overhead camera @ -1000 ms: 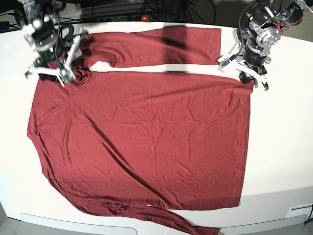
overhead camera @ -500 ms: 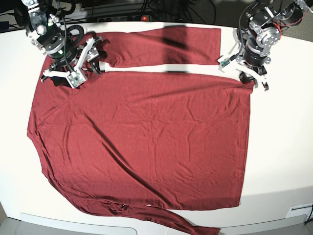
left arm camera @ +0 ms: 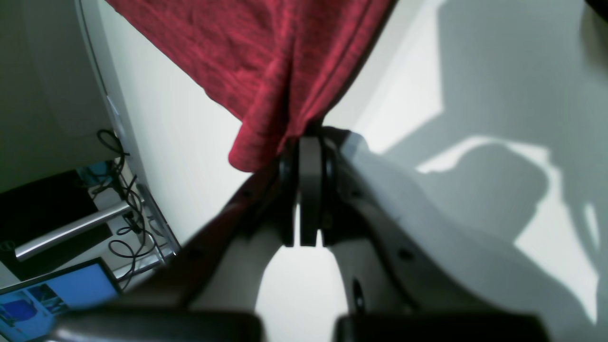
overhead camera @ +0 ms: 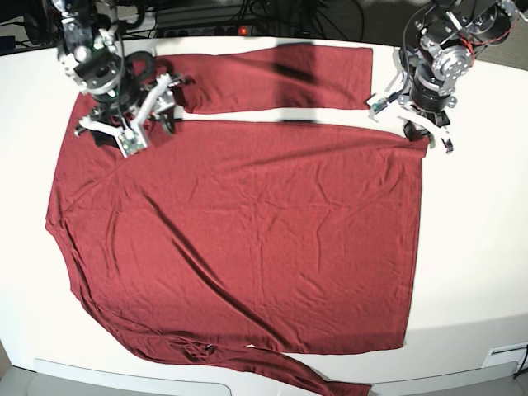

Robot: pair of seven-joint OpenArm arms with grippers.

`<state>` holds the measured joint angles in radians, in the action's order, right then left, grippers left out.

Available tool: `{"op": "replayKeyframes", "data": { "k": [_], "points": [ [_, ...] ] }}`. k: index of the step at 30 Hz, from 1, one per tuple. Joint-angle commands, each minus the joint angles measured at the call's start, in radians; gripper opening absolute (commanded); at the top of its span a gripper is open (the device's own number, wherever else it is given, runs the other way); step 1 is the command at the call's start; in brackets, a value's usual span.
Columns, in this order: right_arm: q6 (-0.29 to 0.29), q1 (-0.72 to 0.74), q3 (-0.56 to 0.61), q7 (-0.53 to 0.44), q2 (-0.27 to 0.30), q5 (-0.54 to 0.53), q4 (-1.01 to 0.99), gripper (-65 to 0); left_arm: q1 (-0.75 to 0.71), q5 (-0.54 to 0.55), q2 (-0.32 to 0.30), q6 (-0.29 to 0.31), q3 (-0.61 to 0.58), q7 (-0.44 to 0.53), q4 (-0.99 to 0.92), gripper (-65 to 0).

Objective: Fold the T-shirt properly
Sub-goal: 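Release and regrasp the shoulder fabric further inward with the right gripper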

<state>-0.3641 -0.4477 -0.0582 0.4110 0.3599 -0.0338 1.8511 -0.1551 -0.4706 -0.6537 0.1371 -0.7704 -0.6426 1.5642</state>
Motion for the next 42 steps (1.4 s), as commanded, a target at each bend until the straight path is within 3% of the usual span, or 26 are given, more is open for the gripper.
{"op": "replayKeyframes", "data": {
  "k": [1,6,10,16,27,29,32,36,42],
  "points": [
    [0.006,0.004,-0.007,-0.017,0.008,-0.003,0.013,-24.3,-0.035,0.158,-0.006,0.163,-0.019,-0.066,-0.037,-65.0],
    [0.058,0.004,-0.007,0.000,-0.005,0.000,-0.056,-24.3,-0.035,0.158,-0.006,0.163,-0.019,-0.068,-0.037,-65.0],
    [0.057,0.004,-0.007,0.061,-0.005,0.037,-0.097,-24.3,-0.035,0.158,-0.006,0.163,-0.019,-0.068,-0.037,-65.0],
    [0.057,0.008,-0.007,-0.007,-0.005,0.052,-0.146,-24.3,-0.035,0.158,-0.006,0.163,-0.019,-0.067,-0.037,-65.0],
    [0.052,0.023,-0.007,0.117,0.001,0.061,-0.262,-24.4,-0.035,0.158,-0.006,0.163,-0.019,-0.068,-0.037,-65.0],
    [0.025,0.023,-0.007,0.138,0.003,0.080,-0.260,-27.7,-0.035,0.158,-0.006,0.163,-0.019,-0.069,-0.037,-65.0],
    [-0.021,0.023,-0.007,0.170,0.003,0.086,-0.252,-38.6,-0.035,0.158,-0.006,0.163,-0.019,-0.069,-0.037,-65.0],
    [-0.025,0.023,-0.007,0.209,0.003,0.082,-0.227,-65.0,-0.035,0.158,-0.006,0.162,-0.019,-0.068,-0.037,-65.0],
    [-0.021,0.024,-0.007,0.230,0.003,0.083,-0.117,-65.0,-0.035,0.156,-0.009,0.163,-0.018,-0.089,-0.022,-65.0]
  ]
}}
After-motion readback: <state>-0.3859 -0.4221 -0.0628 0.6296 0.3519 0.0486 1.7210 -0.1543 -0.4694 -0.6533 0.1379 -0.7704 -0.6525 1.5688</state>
